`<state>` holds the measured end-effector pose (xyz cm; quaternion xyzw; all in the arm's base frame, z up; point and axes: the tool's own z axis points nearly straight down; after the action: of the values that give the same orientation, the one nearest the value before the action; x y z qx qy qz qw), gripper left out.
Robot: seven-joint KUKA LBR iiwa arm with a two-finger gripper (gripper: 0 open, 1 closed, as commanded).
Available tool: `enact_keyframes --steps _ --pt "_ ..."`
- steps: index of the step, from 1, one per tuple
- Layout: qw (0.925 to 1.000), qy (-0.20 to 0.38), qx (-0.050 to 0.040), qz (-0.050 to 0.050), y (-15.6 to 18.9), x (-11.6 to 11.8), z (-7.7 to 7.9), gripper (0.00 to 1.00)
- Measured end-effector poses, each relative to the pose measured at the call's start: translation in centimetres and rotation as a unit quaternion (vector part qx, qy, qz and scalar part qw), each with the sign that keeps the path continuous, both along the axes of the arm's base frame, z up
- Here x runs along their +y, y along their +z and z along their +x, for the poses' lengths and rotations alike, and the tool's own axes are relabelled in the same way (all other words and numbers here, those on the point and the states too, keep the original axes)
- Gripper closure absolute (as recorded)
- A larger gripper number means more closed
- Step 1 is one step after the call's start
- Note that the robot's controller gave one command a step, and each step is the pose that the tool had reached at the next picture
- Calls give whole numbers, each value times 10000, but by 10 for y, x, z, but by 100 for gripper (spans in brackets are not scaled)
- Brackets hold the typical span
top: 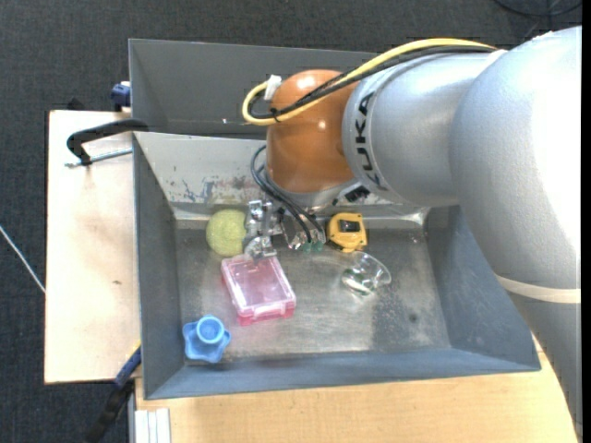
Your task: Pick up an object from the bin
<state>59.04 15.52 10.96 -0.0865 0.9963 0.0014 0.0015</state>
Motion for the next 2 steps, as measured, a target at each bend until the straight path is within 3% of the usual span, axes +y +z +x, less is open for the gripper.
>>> enact_keyframes --steps 1,2 --pt "10000 -1 -36 10 2 0 2 0" --pt "10000 2 0 0 0 0 0 100"
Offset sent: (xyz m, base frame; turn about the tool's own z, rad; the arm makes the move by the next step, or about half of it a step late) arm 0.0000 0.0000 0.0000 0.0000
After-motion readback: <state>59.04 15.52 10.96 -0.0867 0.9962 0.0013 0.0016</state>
